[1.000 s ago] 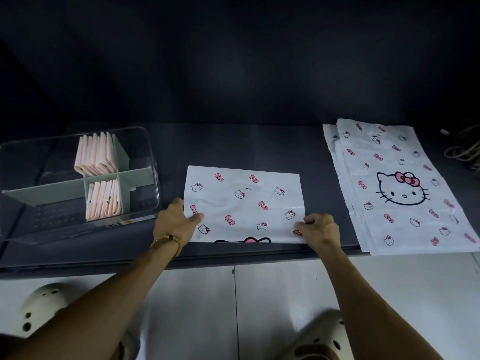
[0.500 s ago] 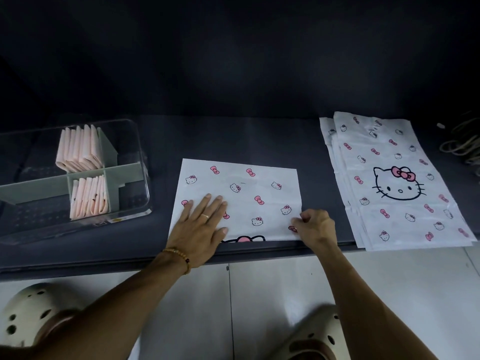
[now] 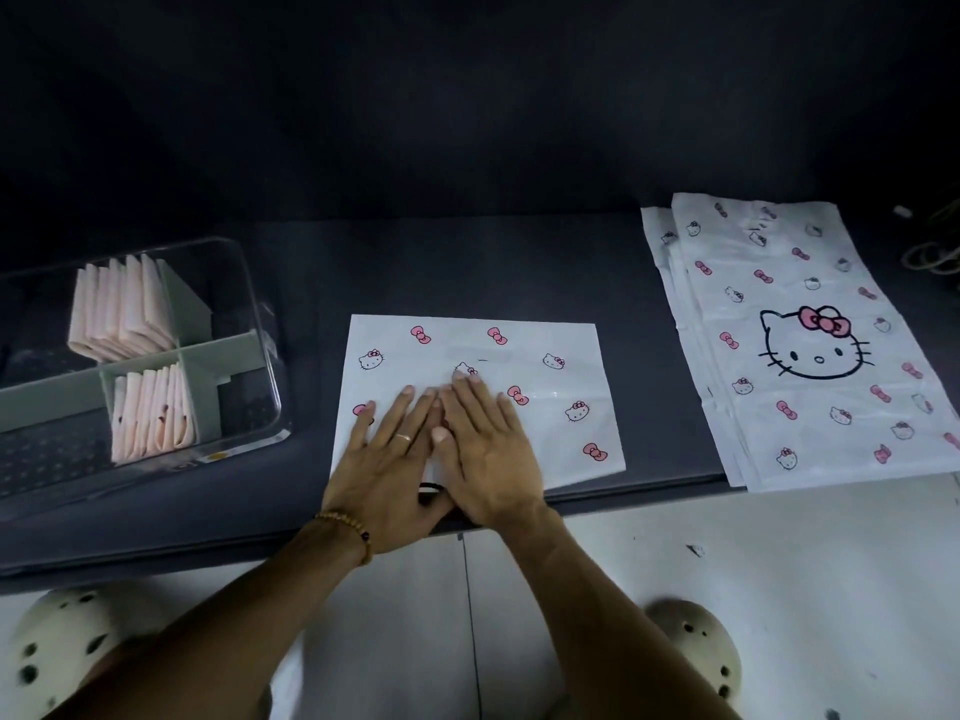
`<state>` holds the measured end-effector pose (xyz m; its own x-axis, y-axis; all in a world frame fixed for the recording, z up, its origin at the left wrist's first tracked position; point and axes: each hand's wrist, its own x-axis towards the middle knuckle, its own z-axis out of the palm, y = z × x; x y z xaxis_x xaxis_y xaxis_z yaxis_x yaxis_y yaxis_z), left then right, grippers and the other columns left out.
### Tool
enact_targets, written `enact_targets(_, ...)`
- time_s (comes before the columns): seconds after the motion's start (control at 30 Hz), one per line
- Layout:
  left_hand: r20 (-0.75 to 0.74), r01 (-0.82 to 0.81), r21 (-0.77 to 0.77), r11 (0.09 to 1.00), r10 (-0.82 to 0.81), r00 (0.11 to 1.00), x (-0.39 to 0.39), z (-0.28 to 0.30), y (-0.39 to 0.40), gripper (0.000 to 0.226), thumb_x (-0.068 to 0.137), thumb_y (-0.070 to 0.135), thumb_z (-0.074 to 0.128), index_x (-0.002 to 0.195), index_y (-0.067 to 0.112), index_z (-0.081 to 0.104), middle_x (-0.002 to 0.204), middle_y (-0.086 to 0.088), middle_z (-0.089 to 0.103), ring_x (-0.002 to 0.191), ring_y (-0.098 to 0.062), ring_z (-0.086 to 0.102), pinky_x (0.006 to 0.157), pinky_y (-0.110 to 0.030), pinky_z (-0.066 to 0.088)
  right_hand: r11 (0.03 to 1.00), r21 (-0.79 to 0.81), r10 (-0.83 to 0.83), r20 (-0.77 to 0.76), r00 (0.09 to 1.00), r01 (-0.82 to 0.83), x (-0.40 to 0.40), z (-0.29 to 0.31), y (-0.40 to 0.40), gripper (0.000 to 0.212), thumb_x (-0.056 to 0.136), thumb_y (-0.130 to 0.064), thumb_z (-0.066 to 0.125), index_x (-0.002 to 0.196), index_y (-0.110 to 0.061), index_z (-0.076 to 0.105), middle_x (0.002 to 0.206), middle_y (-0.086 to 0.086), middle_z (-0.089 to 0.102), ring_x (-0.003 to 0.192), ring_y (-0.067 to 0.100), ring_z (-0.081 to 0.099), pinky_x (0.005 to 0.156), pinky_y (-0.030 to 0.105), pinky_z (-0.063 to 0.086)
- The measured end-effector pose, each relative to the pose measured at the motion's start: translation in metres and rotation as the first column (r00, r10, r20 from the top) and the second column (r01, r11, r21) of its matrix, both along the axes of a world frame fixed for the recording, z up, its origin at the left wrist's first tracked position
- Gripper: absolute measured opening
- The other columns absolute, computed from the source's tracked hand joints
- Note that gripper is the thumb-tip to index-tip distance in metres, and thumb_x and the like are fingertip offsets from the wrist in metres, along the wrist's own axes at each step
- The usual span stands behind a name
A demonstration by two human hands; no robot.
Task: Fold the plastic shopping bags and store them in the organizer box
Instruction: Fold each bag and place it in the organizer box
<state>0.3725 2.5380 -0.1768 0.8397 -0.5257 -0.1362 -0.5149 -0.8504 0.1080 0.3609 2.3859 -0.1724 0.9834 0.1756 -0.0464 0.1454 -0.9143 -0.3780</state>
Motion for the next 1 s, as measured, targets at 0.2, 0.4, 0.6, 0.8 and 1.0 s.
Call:
enact_targets(0.2, 0.000, -0.034, 0.020, 0.999, 0.034, 0.999, 0.001, -0.001, 0.002, 0.093, 0.082, 0.074, 0.015, 0.152, 0.016, 0.000, 0.160, 0.002, -0.009, 0.145, -0.017, -0.017, 0.118, -0.047, -0.006, 0.947, -0.306, 0.103, -0.011, 0.995, -0.102, -0.019, -0.003, -0.097, 0.079, 0.094, -0.068, 0.025, 0.153, -0.016, 0.021, 0.162, 0.001, 0.012, 0.149, 0.019, 0.007, 0.120, 0.046, 0.013)
enact_targets(0.4, -0.008, -0.030, -0.055, 0.998, 0.030, 1.000, 0.002, 0.003, 0.002, 0.076, 0.082, 0.073, 0.026, 0.147, 0.034, 0.023, 0.160, 0.002, 0.005, 0.147, -0.018, -0.008, 0.118, -0.048, -0.001, 0.909, -0.411, 0.007, -0.135, 0.991, -0.063, -0.041, 0.014, -0.154, 0.081, 0.093, -0.068, 0.004, 0.154, -0.016, 0.008, 0.162, 0.000, 0.001, 0.149, 0.018, 0.001, 0.119, 0.046, -0.001)
enact_targets(0.6, 0.006, -0.032, -0.069, 0.997, 0.032, 0.999, 0.000, 0.004, 0.002, 0.069, 0.080, 0.075, 0.028, 0.138, 0.039, 0.031, 0.160, 0.001, 0.012, 0.148, -0.019, -0.002, 0.118, -0.050, 0.003, 0.948, -0.278, 0.159, -0.017, 0.987, -0.157, -0.048, 0.032, -0.111, 0.055, 0.093, -0.047, 0.050, 0.136, -0.013, 0.052, 0.143, 0.012, 0.048, 0.133, 0.032, 0.044, 0.100, 0.047, 0.048)
enact_targets(0.8, -0.014, -0.006, -0.033, 0.999, 0.006, 1.000, 0.001, 0.005, 0.003, 0.082, 0.073, 0.082, 0.029, 0.142, 0.039, 0.024, 0.160, 0.001, 0.006, 0.147, -0.020, -0.005, 0.118, -0.051, 0.000, 0.952, -0.279, 0.171, 0.144, 0.975, -0.125, -0.050, 0.035, -0.105, 0.020, 0.086, -0.012, 0.069, 0.106, -0.006, 0.068, 0.126, 0.013, 0.064, 0.119, 0.033, 0.059, 0.063, 0.040, 0.061)
enact_targets(1.0, -0.146, 0.031, -0.053, 0.998, -0.038, 0.988, 0.009, 0.015, 0.008, 0.062, 0.095, 0.037, 0.042, 0.149, 0.039, 0.011, 0.160, 0.005, -0.005, 0.146, -0.015, -0.012, 0.117, -0.041, -0.008, 0.992, -0.123, -0.007, 0.110, 0.994, 0.021, -0.033, 0.045, -0.113, 0.020, 0.076, -0.007, 0.073, 0.095, -0.009, 0.074, 0.109, 0.008, 0.072, 0.095, 0.028, 0.069, 0.079, 0.038, 0.050)
